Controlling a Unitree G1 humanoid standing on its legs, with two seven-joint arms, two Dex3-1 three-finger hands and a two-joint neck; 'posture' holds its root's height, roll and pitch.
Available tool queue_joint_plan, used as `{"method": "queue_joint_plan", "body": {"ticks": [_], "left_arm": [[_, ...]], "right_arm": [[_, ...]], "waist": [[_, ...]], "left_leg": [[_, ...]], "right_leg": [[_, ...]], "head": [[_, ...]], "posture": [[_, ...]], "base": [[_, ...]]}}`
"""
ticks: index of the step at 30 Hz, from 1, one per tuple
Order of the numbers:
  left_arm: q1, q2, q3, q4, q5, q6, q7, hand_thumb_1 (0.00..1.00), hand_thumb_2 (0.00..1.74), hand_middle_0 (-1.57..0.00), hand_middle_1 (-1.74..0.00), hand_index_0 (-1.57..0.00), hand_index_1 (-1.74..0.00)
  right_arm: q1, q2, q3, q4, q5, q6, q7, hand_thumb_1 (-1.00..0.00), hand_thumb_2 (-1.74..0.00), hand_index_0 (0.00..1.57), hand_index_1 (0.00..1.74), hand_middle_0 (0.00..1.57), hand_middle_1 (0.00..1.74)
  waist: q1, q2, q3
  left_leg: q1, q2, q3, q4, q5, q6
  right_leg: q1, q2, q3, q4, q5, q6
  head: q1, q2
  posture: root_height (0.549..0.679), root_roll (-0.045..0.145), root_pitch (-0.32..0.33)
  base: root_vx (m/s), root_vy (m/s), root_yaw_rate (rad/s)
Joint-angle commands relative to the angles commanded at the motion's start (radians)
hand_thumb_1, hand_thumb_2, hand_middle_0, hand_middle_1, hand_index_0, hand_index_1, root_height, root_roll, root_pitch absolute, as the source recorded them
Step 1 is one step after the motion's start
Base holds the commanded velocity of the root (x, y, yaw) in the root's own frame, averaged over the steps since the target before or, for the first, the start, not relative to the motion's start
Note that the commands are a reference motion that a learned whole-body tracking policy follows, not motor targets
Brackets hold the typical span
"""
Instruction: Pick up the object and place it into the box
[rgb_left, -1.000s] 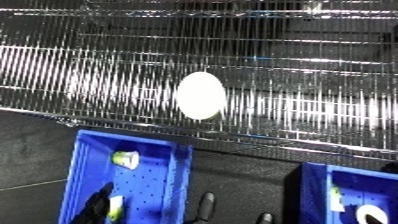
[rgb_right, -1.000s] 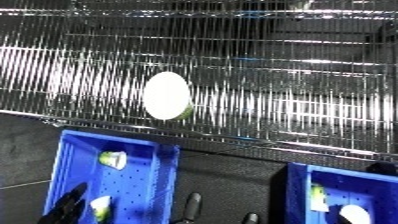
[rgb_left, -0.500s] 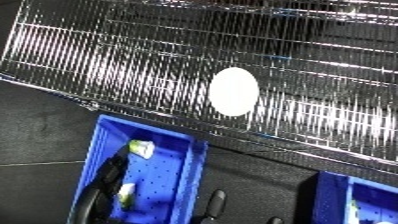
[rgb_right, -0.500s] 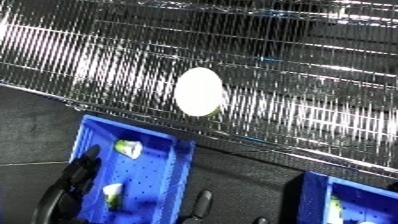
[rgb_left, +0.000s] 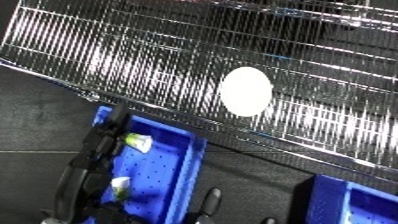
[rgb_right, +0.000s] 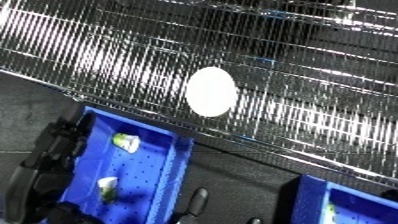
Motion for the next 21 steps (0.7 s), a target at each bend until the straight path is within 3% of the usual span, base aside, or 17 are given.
{"method": "queue_joint_plan", "body": {"ticks": [10,21], "left_arm": [[-0.172,-0.018,-0.050,0.145,0.043,0.024,0.067,0.00,0.00,0.00,0.00,0.00,0.00],[-0.277,-0.046,-0.075,0.307,0.097,0.043,0.171,0.00,0.00,0.00,0.00,0.00,0.00]], "right_arm": [[-0.033,-0.002,0.006,-0.008,-0.039,0.020,0.025,0.00,0.00,0.00,0.00,0.00,0.00],[-0.064,-0.003,0.039,-0.030,-0.062,0.042,0.032,0.00,0.00,0.00,0.00,0.00,0.00]], "waist": [[-0.037,-0.029,0.022],[-0.080,-0.054,0.031]], "left_leg": [[-0.004,0.024,0.031,0.032,-0.020,0.0051],[-0.028,0.047,0.057,0.076,-0.043,0.0103]], "right_leg": [[-0.016,0.0234,0.039,0.012,0.003,0.0062],[-0.053,0.0430,0.068,0.037,0.004,0.0104]], "head": [[-0.104,0.021],[-0.188,0.058]], "posture": [[0.654,0.029,0.021],[0.650,0.018,0.027]], "base": [[0.029,0.023,-0.173],[0.011,0.025,-0.122]]}}
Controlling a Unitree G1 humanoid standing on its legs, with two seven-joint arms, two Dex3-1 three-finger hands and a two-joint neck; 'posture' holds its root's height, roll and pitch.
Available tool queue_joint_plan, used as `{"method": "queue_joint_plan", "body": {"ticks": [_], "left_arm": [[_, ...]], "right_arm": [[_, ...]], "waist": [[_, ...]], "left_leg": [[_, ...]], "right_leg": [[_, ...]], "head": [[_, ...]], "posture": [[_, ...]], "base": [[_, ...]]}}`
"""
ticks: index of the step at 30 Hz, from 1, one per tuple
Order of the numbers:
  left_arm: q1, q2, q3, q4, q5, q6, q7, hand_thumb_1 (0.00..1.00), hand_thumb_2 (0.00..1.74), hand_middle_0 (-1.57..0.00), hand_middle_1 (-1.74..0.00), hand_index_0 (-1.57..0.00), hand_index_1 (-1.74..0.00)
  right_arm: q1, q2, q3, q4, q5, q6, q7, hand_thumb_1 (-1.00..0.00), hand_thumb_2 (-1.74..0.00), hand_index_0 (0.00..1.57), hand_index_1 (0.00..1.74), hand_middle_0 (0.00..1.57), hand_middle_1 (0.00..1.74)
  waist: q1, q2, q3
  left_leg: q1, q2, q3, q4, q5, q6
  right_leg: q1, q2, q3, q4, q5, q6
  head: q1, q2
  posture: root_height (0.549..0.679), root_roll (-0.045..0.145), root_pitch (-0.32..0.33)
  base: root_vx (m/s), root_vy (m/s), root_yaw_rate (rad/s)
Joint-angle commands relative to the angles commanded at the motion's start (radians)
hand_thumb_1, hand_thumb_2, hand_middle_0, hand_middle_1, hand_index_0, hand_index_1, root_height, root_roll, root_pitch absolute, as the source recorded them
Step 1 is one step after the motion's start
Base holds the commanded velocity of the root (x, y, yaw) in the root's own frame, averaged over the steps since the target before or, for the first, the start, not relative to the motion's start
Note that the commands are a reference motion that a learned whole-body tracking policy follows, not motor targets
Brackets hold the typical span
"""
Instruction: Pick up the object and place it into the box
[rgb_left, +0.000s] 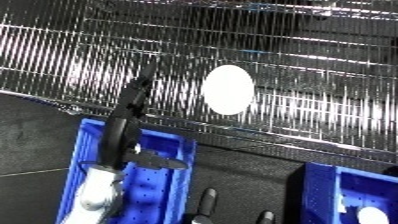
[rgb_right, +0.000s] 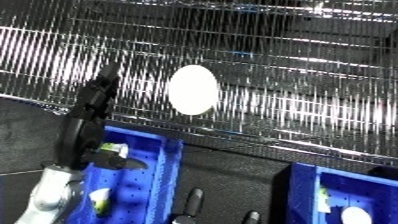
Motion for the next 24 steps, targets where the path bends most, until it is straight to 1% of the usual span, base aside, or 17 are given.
{"method": "queue_joint_plan", "body": {"ticks": [3,7,12,18,24], "left_arm": [[-0.027,-0.006,0.002,0.052,0.007,0.005,0.025,0.00,0.00,0.00,0.00,0.00,0.00],[-0.063,-0.016,0.002,0.125,0.015,0.006,0.034,0.00,0.00,0.00,0.00,0.00,0.00],[-0.111,-0.036,-0.004,0.205,0.024,0.005,0.039,0.00,0.00,0.00,0.00,0.00,0.00],[-0.164,-0.055,-0.017,0.256,0.021,0.004,0.027,0.00,0.00,0.00,0.00,0.00,0.00],[-0.179,-0.060,-0.022,0.267,0.015,0.001,0.020,0.00,0.00,0.00,0.00,0.00,0.00]], "right_arm": [[-0.007,0.000,0.010,-0.007,-0.002,0.003,0.000,0.00,0.00,0.00,0.00,0.00,0.00],[-0.018,0.001,0.021,-0.018,-0.001,0.008,-0.005,0.00,0.00,0.00,0.00,0.00,0.00],[-0.031,0.005,0.035,-0.025,0.003,0.016,-0.009,0.00,0.00,0.00,0.00,0.00,0.00],[-0.041,0.011,0.053,-0.036,0.016,0.024,-0.022,0.00,0.00,0.00,0.00,0.00,0.00],[-0.040,0.012,0.056,-0.037,0.018,0.025,-0.022,0.00,0.00,0.00,0.00,0.00,0.00]], "waist": [[-0.011,-0.008,0.000],[-0.025,-0.017,0.000],[-0.041,-0.029,0.000],[-0.061,-0.039,0.000],[-0.067,-0.039,0.000]], "left_leg": [[-0.012,0.006,0.005,0.011,-0.004,0.0005],[-0.029,0.014,0.011,0.026,-0.011,0.0014],[-0.040,0.023,0.016,0.032,-0.016,0.0016],[-0.057,0.029,0.018,0.044,-0.023,0.0011],[-0.059,0.029,0.019,0.045,-0.025,0.0009]], "right_leg": [[-0.014,0.0044,0.005,0.009,0.000,0.0012],[-0.033,0.0118,0.011,0.019,-0.001,0.0007],[-0.048,0.0205,0.018,0.024,-0.001,0.0013],[-0.068,0.0273,0.024,0.030,-0.002,0.0022],[-0.072,0.0293,0.027,0.031,-0.003,0.0018]], "head": [[-0.016,0.017],[-0.028,0.026],[-0.038,0.047],[-0.050,0.060],[-0.050,0.060]], "posture": [[0.648,0.015,0.032],[0.646,0.011,0.040],[0.645,0.006,0.048],[0.643,0.003,0.060],[0.643,0.004,0.063]], "base": [[0.000,0.012,-0.084],[-0.005,0.006,-0.074],[0.002,-0.003,-0.070],[-0.009,-0.006,-0.063],[-0.001,0.002,-0.019]]}}
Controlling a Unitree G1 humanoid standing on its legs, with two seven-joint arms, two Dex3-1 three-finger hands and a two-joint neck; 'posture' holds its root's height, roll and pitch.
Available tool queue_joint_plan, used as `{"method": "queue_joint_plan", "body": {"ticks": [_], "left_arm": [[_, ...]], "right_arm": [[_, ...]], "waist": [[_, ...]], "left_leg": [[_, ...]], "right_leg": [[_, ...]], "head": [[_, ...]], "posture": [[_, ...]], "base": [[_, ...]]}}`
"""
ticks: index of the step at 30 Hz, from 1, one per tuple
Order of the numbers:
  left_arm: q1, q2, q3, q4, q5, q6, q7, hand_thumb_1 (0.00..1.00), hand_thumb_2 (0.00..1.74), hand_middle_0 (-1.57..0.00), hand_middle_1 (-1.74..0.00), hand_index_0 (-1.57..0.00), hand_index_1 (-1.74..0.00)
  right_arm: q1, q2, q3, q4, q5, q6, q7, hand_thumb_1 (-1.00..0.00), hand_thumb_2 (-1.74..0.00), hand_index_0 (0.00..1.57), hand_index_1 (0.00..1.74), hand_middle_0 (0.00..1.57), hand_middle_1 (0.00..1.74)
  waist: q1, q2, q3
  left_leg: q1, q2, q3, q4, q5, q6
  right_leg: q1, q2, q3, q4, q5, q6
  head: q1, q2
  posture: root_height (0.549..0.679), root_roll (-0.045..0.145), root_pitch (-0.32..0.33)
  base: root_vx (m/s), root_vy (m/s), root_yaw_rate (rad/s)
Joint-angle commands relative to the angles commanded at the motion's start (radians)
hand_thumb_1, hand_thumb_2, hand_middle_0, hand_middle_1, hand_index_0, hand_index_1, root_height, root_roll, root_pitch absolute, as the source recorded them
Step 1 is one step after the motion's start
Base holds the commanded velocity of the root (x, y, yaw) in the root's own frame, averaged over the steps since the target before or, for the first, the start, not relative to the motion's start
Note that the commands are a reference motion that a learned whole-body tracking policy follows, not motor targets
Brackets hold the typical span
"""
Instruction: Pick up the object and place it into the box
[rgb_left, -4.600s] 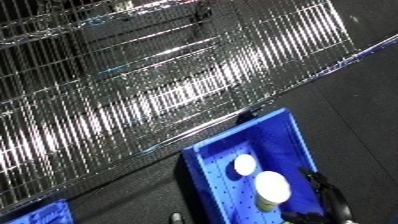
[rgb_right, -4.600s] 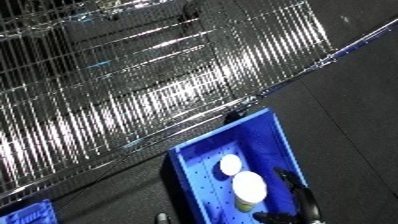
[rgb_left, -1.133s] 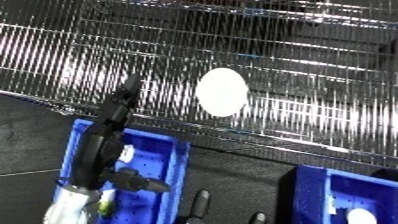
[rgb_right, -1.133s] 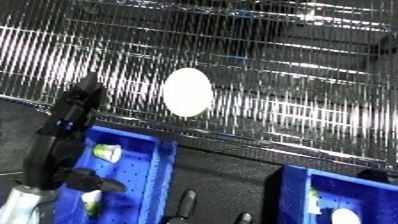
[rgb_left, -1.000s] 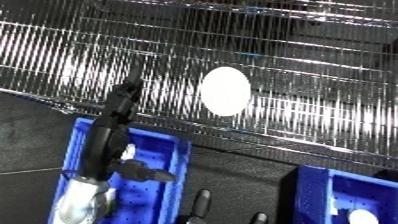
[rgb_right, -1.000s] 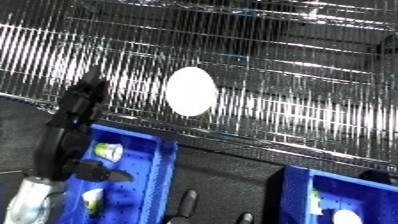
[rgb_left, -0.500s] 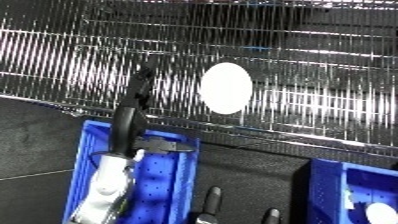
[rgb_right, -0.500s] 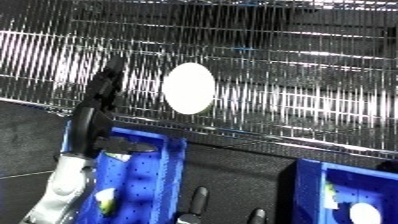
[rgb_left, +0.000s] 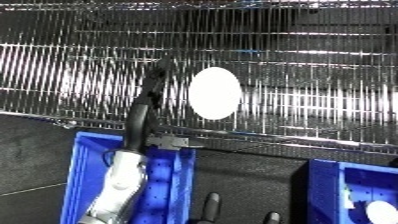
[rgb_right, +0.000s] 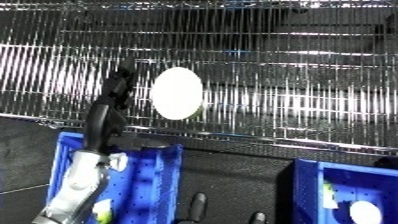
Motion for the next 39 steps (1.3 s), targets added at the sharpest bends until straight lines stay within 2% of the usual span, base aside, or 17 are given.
{"method": "queue_joint_plan", "body": {"ticks": [4,12,24,31,39], "left_arm": [[-0.034,-0.019,-0.018,0.002,-0.008,0.010,-0.006,0.00,0.00,0.00,0.00,0.00,0.00],[-0.127,-0.055,-0.051,0.027,-0.017,0.046,-0.013,0.40,0.70,-0.63,-0.70,-0.63,-0.70],[-0.189,-0.063,-0.048,0.089,-0.062,0.081,-0.015,1.00,1.74,-1.57,-1.74,-1.57,-1.74],[-0.190,-0.057,-0.037,0.112,-0.085,0.082,-0.007,1.00,1.74,-1.57,-1.74,-1.57,-1.74],[-0.116,-0.046,0.005,0.050,-0.160,0.014,-0.042,1.00,1.74,-1.57,-1.74,-1.57,-1.74]], "right_arm": [[-0.002,0.010,0.011,-0.007,0.005,-0.001,-0.010,0.00,0.00,0.00,0.00,0.00,0.00],[-0.010,0.021,0.019,-0.017,0.013,-0.007,-0.024,0.00,0.00,0.00,0.00,0.00,0.00],[-0.008,0.023,0.034,-0.043,0.017,-0.015,-0.037,0.00,0.00,0.00,0.00,0.00,0.00],[-0.007,0.024,0.037,-0.045,0.017,-0.021,-0.039,0.00,0.00,0.00,0.00,0.00,0.00],[0.016,0.028,0.018,-0.037,0.022,-0.042,-0.047,0.00,0.00,0.00,0.00,0.00,0.00]], "waist": [[-0.016,-0.002,0.000],[-0.042,-0.009,0.000],[-0.067,-0.019,0.000],[-0.065,-0.011,0.000],[-0.040,0.019,0.000]], "left_leg": [[0.001,0.002,0.003,-0.001,-0.002,-0.0016],[-0.001,0.009,0.008,-0.003,-0.004,-0.0057],[0.000,0.016,0.014,-0.001,-0.007,-0.0084],[0.009,0.011,0.012,-0.014,-0.001,-0.0116],[0.032,-0.008,0.000,-0.042,0.008,-0.0134]], "right_leg": [[-0.002,0.0012,0.006,-0.005,0.003,0.0028],[-0.010,0.0048,0.014,-0.013,0.009,0.0089],[-0.015,0.0099,0.022,-0.016,0.010,0.0094],[-0.009,0.0049,0.019,-0.022,0.007,0.0077],[0.009,-0.0128,0.008,-0.033,0.002,0.0041]], "head": [[0.001,0.022],[-0.006,0.045],[-0.030,0.059],[-0.035,0.068],[0.012,0.073]], "posture": [[0.643,0.005,0.065],[0.644,0.006,0.073],[0.644,0.007,0.076],[0.645,0.012,0.076],[0.647,0.024,0.072]], "base": [[-0.011,-0.002,-0.049],[-0.007,-0.009,-0.049],[-0.007,-0.003,-0.030],[-0.007,-0.004,0.032],[-0.013,-0.007,0.108]]}}
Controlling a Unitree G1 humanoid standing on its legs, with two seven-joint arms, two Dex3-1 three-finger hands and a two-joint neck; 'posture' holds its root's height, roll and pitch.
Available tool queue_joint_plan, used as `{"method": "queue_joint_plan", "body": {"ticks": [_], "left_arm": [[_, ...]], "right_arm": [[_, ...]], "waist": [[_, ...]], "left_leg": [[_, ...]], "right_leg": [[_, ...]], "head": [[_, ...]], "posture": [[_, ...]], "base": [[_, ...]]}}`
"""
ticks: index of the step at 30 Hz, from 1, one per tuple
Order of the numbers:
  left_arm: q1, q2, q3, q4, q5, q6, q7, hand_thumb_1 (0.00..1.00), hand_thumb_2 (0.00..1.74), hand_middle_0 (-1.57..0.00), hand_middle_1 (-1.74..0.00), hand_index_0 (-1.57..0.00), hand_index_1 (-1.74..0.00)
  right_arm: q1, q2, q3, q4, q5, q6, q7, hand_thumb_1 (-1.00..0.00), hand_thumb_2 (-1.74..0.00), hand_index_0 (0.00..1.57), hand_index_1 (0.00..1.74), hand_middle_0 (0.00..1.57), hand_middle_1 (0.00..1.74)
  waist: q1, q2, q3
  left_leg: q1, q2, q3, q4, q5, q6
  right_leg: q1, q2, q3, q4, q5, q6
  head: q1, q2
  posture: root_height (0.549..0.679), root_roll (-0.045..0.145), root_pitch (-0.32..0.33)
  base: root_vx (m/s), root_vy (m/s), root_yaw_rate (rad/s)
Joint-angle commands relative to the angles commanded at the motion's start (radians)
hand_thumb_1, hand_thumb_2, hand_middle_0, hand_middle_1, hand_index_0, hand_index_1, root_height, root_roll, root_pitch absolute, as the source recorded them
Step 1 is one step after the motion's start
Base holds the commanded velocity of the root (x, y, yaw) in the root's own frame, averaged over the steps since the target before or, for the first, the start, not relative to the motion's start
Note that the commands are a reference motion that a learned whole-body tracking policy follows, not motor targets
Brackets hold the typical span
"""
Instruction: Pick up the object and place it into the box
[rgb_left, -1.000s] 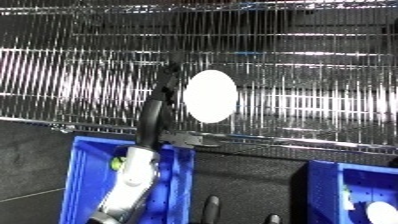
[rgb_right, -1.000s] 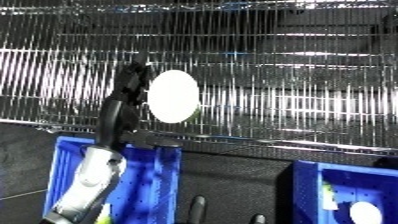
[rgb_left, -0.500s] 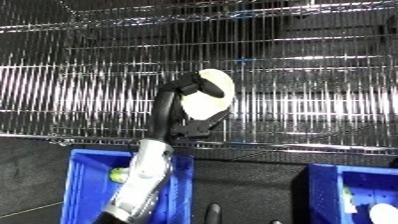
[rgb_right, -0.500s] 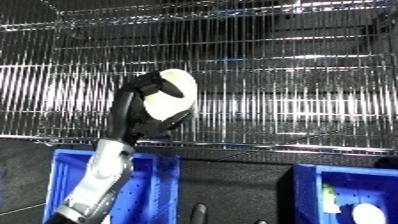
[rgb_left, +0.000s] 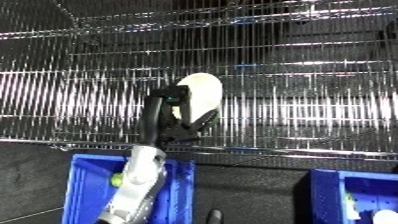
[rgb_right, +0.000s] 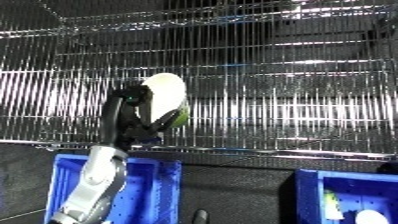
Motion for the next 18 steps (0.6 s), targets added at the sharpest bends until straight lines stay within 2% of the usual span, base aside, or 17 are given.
{"method": "queue_joint_plan", "body": {"ticks": [5,11,15,18], "left_arm": [[0.105,0.015,0.054,-0.119,-0.027,-0.062,0.003,1.00,1.74,-1.57,-1.74,-1.57,-1.74],[0.263,0.050,0.161,-0.281,-0.010,-0.133,0.049,1.00,1.74,-1.57,-1.74,-1.57,-1.74],[0.355,0.072,0.232,-0.353,0.009,-0.163,0.103,1.00,1.74,-1.57,-1.74,-1.57,-1.74],[0.419,0.078,0.286,-0.366,-0.019,-0.174,0.139,1.00,1.74,-1.57,-1.74,-1.57,-1.74]], "right_arm": [[0.033,-0.001,-0.032,-0.003,0.009,-0.013,-0.023,0.00,0.00,0.00,0.00,0.00,0.00],[0.086,0.000,-0.081,0.013,0.028,-0.045,-0.029,0.00,0.00,0.00,0.00,0.00,0.00],[0.122,0.001,-0.105,0.025,0.041,-0.070,-0.024,0.00,0.00,0.00,0.00,0.00,0.00],[0.136,0.001,-0.119,0.040,0.053,-0.081,-0.021,0.00,0.00,0.00,0.00,0.00,0.00]], "waist": [[0.034,0.031,0.000],[0.086,0.066,0.000],[0.116,0.082,0.000],[0.136,0.093,0.000]], "left_leg": [[0.013,-0.020,-0.015,-0.017,0.009,0.0005],[0.026,-0.046,-0.043,-0.033,0.018,0.0014],[0.028,-0.059,-0.058,-0.038,0.023,0.0022],[0.029,-0.068,-0.068,-0.042,0.028,0.0017]], "right_leg": [[0.014,-0.0178,-0.014,-0.004,-0.003,-0.0035],[0.039,-0.0385,-0.043,-0.007,-0.011,-0.0091],[0.048,-0.0478,-0.061,0.001,-0.021,-0.0137],[0.056,-0.0526,-0.073,0.007,-0.029,-0.0179]], "head": [[0.052,-0.007],[0.097,-0.018],[0.111,-0.024],[0.105,-0.033]], "posture": [[0.649,0.034,0.067],[0.651,0.043,0.059],[0.652,0.047,0.056],[0.652,0.049,0.053]], "base": [[-0.023,-0.015,0.174],[-0.024,-0.038,0.206],[-0.026,-0.037,0.183],[-0.026,-0.030,0.175]]}}
